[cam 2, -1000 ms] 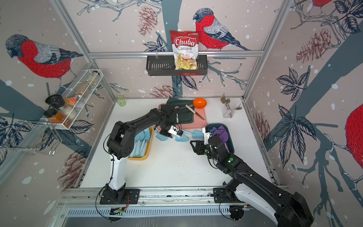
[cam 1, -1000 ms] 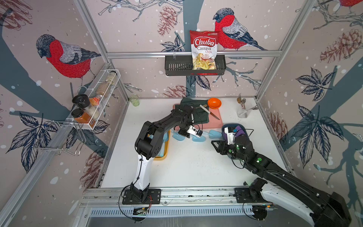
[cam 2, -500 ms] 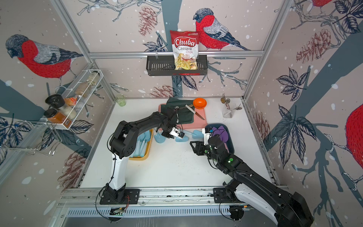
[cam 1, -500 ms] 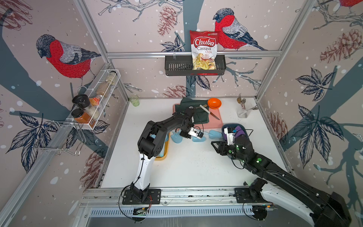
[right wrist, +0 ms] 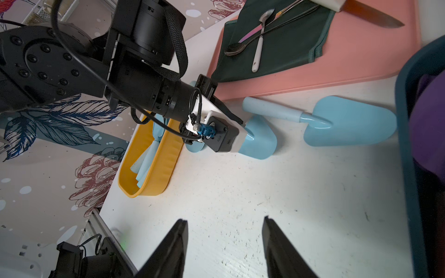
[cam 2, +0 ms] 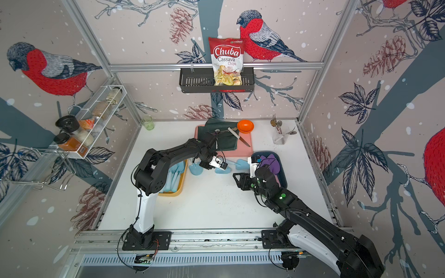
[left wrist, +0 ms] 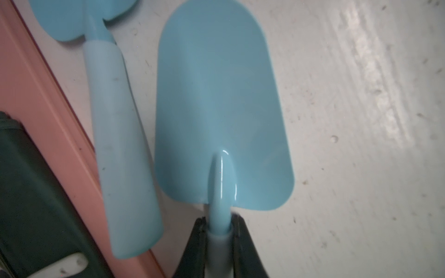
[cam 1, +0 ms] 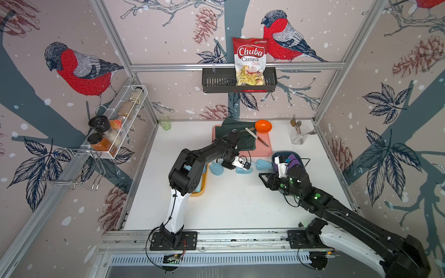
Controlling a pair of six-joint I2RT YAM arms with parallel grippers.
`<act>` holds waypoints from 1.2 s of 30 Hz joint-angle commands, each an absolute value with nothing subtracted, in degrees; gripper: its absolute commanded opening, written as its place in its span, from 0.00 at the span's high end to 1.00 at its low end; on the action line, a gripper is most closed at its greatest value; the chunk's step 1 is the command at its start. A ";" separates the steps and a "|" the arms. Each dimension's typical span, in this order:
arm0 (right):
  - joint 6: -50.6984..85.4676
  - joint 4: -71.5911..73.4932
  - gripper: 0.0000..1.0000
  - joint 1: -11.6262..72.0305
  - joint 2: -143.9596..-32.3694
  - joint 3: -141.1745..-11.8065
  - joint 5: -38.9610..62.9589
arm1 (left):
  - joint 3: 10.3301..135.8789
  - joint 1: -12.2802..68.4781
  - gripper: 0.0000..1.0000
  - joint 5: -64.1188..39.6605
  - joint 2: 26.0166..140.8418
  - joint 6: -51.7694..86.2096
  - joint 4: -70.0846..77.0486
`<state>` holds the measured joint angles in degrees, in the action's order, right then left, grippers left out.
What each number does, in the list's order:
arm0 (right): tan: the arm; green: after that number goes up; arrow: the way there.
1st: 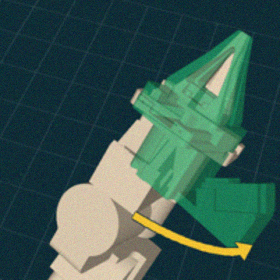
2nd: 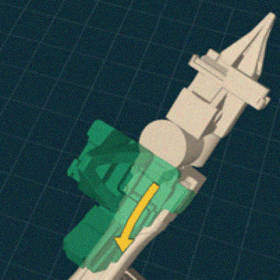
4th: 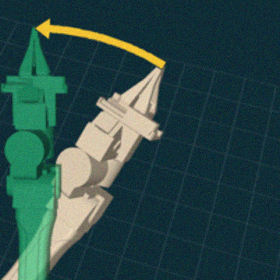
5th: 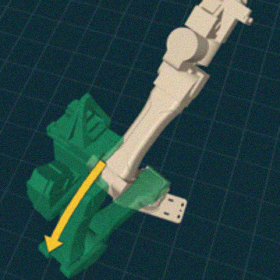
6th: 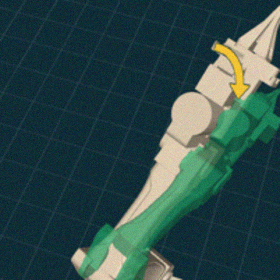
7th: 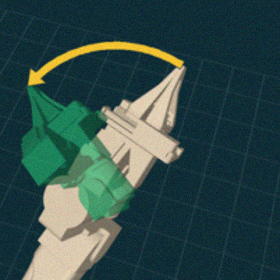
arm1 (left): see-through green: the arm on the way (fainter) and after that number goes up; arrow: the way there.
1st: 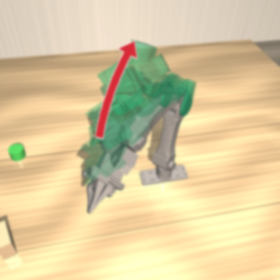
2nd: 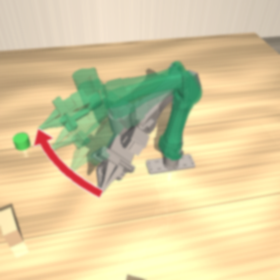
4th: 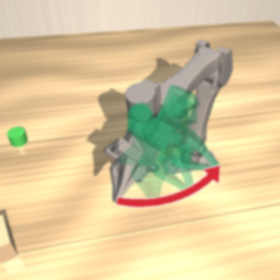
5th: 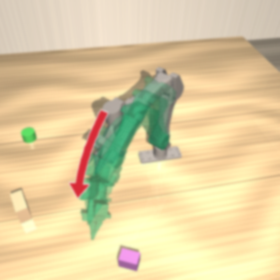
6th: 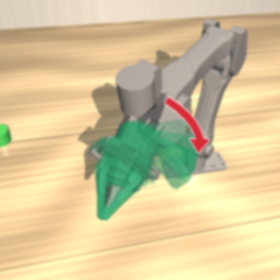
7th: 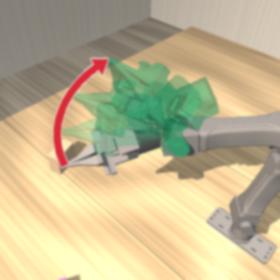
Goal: Sort the small shovels by color and place them into the storage box
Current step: Pick up the shovel from the center of the board, then place the shovel in the storage box.
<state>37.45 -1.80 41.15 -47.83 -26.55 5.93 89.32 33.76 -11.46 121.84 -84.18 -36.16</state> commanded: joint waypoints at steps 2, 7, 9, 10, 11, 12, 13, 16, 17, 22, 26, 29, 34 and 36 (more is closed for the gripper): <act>36.56 -2.02 0.46 41.13 -47.78 -26.54 5.53 | 87.69 33.87 1.00 -10.47 118.51 -78.57 -37.72; 36.45 -1.61 0.46 41.13 -47.82 -26.46 5.15 | 84.63 33.78 1.00 -11.68 112.00 -66.53 -37.10; 36.41 -1.36 0.46 41.05 -47.97 -26.54 5.19 | 83.93 33.64 1.00 -11.79 109.33 -58.05 -36.55; 36.43 -1.17 0.46 41.04 -48.08 -26.54 5.18 | 83.45 33.38 1.00 -11.74 107.68 -53.23 -36.12; 36.44 -0.93 0.46 41.04 -48.16 -26.54 5.19 | 82.78 33.19 1.00 -11.50 106.33 -48.69 -35.77; 36.41 -0.59 0.46 41.09 -48.34 -26.54 5.19 | 81.63 32.98 1.00 -10.97 104.51 -44.34 -35.39; 36.48 -0.29 0.46 41.06 -48.51 -26.54 5.10 | 80.29 32.59 1.00 -10.14 102.53 -40.04 -34.80; 36.57 0.85 0.46 41.03 -49.42 -26.48 5.43 | 76.16 30.44 1.00 -9.33 97.02 -28.81 -34.79; 36.65 1.19 0.46 41.01 -49.74 -26.54 5.53 | 74.81 29.28 1.00 -9.95 95.44 -25.75 -35.05; 37.05 3.93 0.46 41.00 -52.37 -26.54 6.48 | 66.40 22.15 1.00 -8.79 87.35 -9.33 -34.54; 37.12 5.43 0.46 41.13 -55.32 -27.71 7.54 | 59.54 17.27 1.00 -6.06 80.80 -0.91 -31.77; 36.92 6.39 0.46 41.30 -57.84 -28.86 8.46 | 53.86 14.75 1.00 -3.47 76.00 4.03 -29.14; 36.77 7.01 0.47 42.15 -61.83 -31.03 9.48 | 49.44 13.02 1.00 -2.92 73.75 6.91 -28.12; 36.57 7.29 0.47 42.81 -63.27 -31.76 9.45 | 48.44 12.75 1.00 -1.25 73.91 8.14 -26.96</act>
<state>37.45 4.60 42.22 -62.06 -30.74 8.49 49.39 13.17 -3.66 74.22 4.49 -30.83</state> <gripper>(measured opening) 0.530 0.193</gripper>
